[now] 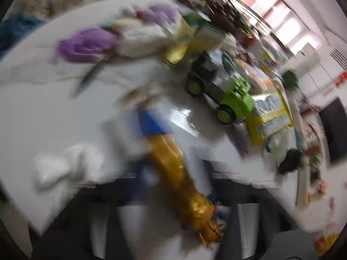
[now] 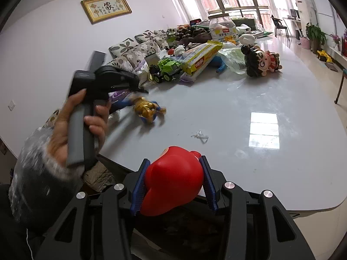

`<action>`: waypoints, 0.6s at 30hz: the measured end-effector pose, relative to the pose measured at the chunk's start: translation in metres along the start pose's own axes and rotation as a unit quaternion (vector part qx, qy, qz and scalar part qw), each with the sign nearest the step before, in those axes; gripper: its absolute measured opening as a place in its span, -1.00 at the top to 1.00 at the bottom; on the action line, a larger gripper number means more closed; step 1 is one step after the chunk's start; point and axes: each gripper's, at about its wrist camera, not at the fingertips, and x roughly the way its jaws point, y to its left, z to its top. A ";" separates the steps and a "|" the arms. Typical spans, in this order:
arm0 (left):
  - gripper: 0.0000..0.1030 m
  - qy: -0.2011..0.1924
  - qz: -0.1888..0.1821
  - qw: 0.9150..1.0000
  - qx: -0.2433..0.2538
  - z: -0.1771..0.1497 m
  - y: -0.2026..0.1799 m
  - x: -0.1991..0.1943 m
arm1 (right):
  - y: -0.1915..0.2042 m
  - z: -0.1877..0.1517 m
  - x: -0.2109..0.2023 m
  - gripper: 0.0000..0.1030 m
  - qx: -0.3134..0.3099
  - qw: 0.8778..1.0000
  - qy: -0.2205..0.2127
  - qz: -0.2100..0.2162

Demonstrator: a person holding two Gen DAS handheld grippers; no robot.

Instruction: Collect trash

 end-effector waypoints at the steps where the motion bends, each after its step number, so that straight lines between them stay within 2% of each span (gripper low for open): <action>1: 0.57 0.010 -0.016 1.000 0.009 0.003 0.003 0.001 | -0.001 0.000 -0.001 0.11 0.001 1.000 -0.003 0.001; 2: 0.59 0.009 -0.009 1.000 0.027 0.004 0.003 0.000 | -0.002 0.000 -0.002 0.11 0.003 1.000 -0.005 0.001; 3: 0.64 0.000 -0.009 0.997 0.076 0.004 -0.001 -0.005 | -0.003 0.001 -0.004 0.11 0.004 1.000 -0.008 0.003; 5: 0.65 -0.036 -0.020 0.992 0.121 -0.001 -0.006 -0.029 | -0.004 0.003 -0.004 0.11 0.006 1.000 -0.014 0.002; 6: 0.64 -0.063 -0.047 0.984 0.158 -0.006 -0.011 -0.052 | -0.003 0.006 -0.004 0.11 0.006 1.000 -0.017 0.003; 8: 0.65 -0.109 -0.074 0.969 0.209 -0.016 -0.017 -0.093 | -0.002 0.014 -0.004 0.11 0.007 1.000 -0.027 0.006; 10: 0.64 -0.135 -0.092 0.957 0.239 -0.028 -0.019 -0.125 | 0.005 0.023 -0.008 0.11 0.005 0.999 -0.042 0.011; 13: 0.64 -0.169 -0.105 0.936 0.290 -0.057 -0.017 -0.173 | 0.026 0.032 -0.021 0.11 -0.016 0.997 -0.070 0.022; 14: 0.64 -0.187 -0.106 0.924 0.316 -0.075 -0.013 -0.192 | 0.032 0.033 -0.025 0.11 -0.023 0.997 -0.075 0.025; 18: 0.64 -0.206 -0.099 0.896 0.382 -0.137 0.007 -0.219 | 0.068 0.019 -0.044 0.11 -0.060 0.994 -0.081 0.039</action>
